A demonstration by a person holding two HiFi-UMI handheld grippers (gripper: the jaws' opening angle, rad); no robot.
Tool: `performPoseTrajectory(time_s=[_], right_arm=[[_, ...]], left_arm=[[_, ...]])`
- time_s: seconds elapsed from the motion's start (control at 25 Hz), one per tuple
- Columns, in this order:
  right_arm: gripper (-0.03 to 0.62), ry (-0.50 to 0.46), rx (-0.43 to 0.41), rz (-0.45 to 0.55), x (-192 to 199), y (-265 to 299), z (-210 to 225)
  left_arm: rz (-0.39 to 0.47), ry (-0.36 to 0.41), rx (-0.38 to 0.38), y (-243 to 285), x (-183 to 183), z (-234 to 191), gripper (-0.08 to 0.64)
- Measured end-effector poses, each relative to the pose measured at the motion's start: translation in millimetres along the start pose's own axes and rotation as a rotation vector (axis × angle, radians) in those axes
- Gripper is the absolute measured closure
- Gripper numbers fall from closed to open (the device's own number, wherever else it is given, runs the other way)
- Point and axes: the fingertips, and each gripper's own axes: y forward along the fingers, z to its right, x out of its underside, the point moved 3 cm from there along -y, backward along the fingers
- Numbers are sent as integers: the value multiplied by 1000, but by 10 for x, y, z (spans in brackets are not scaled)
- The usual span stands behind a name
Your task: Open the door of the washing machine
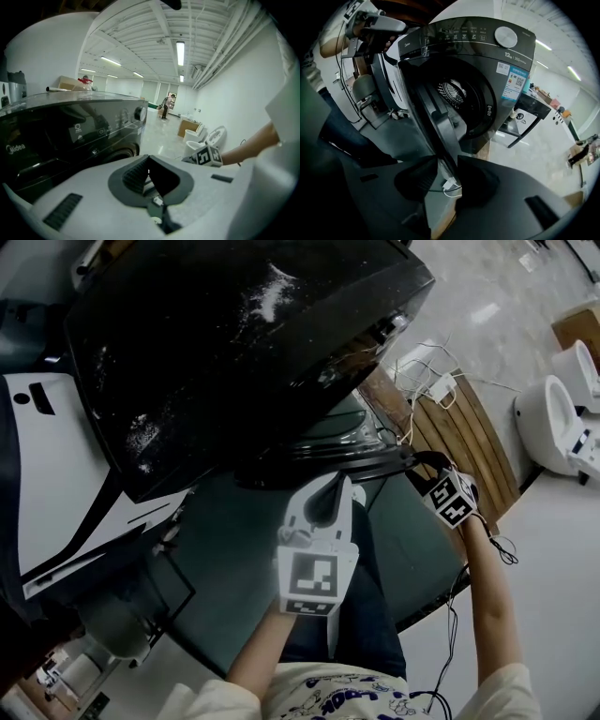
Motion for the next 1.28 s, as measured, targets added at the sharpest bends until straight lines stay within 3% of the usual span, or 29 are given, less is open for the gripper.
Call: performPoseTrajectory(time_s=[0.36,0.64,1.28], right_arm=[[445,141,84,-43,241,-132,-474],[442,233,132,-59,415,-204,-899],[459,365,132,39,704,-339,-1912]], left_arm=[[-4,71,84,-397,209,14,557],[-24,83,134,-608,373,55,557],[-56,125,195,-911,804,582,557]])
